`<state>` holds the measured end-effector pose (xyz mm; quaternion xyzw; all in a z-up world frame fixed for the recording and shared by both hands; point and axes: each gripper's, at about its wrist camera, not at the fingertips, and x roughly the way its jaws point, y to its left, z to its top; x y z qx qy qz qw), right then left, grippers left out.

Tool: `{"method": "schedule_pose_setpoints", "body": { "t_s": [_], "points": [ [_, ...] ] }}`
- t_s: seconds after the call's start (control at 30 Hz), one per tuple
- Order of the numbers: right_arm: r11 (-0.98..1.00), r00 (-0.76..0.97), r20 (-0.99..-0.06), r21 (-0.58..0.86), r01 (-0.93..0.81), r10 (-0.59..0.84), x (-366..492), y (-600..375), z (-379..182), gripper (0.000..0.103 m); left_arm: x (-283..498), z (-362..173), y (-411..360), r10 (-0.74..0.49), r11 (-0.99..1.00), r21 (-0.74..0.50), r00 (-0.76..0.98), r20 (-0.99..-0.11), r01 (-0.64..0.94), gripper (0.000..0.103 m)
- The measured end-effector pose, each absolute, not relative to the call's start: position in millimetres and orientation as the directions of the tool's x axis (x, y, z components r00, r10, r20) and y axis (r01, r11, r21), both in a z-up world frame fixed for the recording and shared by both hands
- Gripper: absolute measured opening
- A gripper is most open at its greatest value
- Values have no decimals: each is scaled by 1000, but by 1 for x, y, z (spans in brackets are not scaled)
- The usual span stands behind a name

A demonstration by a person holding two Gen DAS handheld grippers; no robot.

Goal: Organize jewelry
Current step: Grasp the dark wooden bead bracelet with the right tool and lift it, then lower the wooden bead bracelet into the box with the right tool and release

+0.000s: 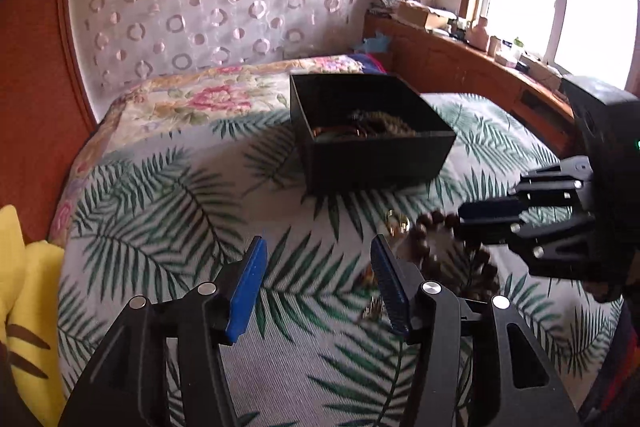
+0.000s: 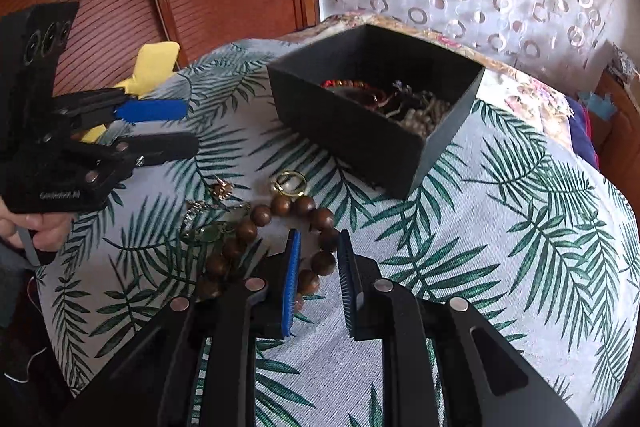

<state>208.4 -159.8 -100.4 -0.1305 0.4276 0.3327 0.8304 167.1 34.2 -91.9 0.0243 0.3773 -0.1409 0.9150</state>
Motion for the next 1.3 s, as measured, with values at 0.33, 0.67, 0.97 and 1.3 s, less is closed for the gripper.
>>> {"method": "schedule_pose_setpoints", "body": {
  "t_s": [0.33, 0.67, 0.97, 1.3],
  "points": [
    [734, 421, -812, 13, -679, 405, 204, -153, -107, 15, 160, -105, 23, -262, 946, -64, 637, -725, 317, 39],
    [737, 470, -760, 17, -676, 449, 192, -175, -82, 15, 165, -107, 7, -288, 935, -74, 618, -731, 348, 18],
    [736, 518, -709, 2, -677, 478, 184, -185, -50, 15, 165, -105, 2, -295, 929, -66, 620, -727, 364, 3],
    [747, 586, -651, -45, -664, 482, 191, -187, -13, 15, 168, -81, 10, -290, 939, -70, 666, -687, 336, 2]
  ]
}}
